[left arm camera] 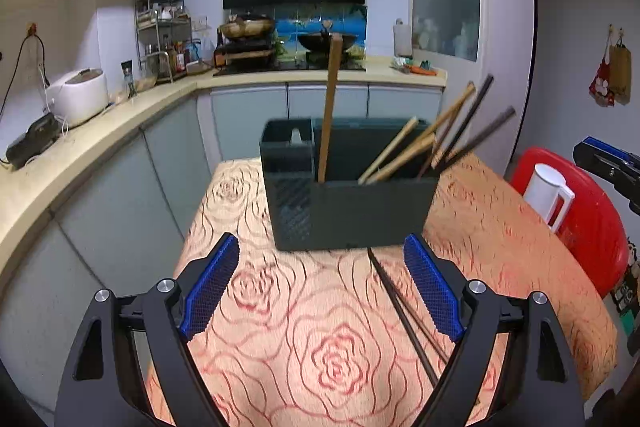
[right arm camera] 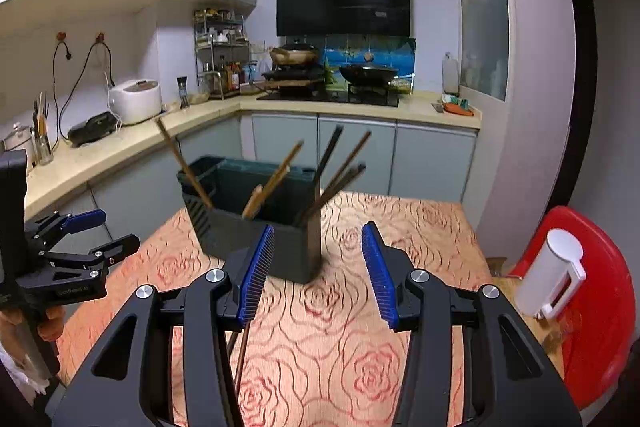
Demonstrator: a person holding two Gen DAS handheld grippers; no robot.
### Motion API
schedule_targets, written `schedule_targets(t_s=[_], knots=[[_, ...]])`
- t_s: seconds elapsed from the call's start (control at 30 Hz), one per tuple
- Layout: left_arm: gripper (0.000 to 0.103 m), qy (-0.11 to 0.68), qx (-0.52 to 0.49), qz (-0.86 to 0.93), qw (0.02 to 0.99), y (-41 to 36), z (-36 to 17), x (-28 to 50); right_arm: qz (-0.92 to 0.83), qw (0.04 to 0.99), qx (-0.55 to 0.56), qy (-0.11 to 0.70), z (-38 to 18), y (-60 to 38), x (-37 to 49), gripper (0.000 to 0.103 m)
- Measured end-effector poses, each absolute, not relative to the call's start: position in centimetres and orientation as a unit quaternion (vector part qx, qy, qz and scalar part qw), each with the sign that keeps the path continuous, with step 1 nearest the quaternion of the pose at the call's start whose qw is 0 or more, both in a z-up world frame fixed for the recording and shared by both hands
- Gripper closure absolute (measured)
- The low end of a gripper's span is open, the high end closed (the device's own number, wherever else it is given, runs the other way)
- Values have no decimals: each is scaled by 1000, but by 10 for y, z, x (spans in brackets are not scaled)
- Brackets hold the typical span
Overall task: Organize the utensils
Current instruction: 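Move both open tools back down to the last two chopsticks on the table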
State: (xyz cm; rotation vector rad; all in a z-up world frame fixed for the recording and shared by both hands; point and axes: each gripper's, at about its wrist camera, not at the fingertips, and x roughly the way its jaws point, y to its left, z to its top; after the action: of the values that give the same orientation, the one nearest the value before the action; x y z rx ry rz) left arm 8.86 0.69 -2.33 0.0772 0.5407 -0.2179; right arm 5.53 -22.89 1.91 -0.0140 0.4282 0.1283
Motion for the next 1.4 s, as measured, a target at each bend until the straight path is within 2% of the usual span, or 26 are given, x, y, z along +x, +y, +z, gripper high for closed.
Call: schedule_targets(t_s=[0.37,1.4], knots=[[21,285,35,-105,952,1,-49,64,45,975,-29,216,-15,-216,26,58],[21,316,39,-102,942,-3,-84,44,49,966,-22,252,-60,-212,8,58]])
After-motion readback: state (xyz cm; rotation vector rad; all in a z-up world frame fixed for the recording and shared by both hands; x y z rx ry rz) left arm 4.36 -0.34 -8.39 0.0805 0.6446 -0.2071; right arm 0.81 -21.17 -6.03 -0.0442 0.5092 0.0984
